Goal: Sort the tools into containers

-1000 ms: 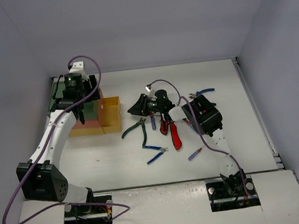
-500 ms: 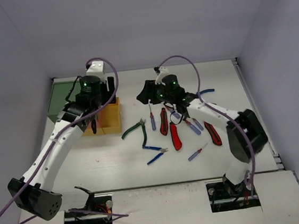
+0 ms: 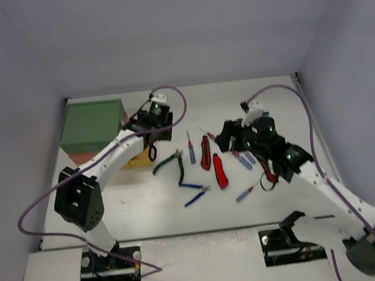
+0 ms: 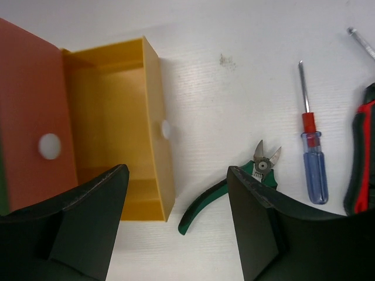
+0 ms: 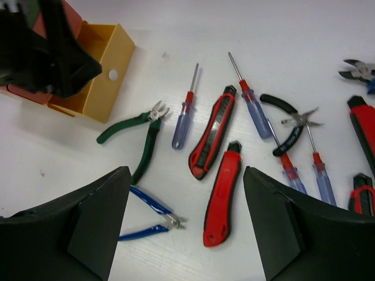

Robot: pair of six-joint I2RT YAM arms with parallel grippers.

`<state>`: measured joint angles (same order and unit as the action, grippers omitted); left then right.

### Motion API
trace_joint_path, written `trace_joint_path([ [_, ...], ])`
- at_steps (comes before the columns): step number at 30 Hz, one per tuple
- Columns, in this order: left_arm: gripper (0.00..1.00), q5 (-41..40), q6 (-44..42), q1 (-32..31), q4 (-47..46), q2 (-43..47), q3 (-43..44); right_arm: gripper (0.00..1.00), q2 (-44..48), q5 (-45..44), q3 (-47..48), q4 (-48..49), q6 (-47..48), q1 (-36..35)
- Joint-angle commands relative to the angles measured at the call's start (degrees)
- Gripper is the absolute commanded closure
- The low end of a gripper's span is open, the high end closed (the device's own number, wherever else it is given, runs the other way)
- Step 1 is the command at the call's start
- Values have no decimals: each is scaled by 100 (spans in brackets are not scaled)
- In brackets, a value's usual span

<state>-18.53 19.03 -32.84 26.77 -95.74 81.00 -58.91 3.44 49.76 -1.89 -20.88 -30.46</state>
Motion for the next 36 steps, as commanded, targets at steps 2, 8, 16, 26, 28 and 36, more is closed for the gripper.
trace_joint_path([
  [2,36,-288,440,14,-115,-408,507,24,913,-242,-359,-422,39,-29],
  [8,36,-654,604,23,156,-1048,876,22,1641,-265,-616,-840,14,-22],
  [16,36,-982,749,72,340,-1337,990,19,2226,-180,-819,-1017,-52,-22],
  [26,36,-731,741,208,392,-1417,890,18,2337,-114,-801,-1033,-78,-22],
  [28,36,-541,792,208,477,-1549,940,18,2395,-113,-813,-1036,-100,-22],
  [36,37,-41,938,199,548,-1804,1090,18,2664,-102,-877,-1054,-158,-22],
])
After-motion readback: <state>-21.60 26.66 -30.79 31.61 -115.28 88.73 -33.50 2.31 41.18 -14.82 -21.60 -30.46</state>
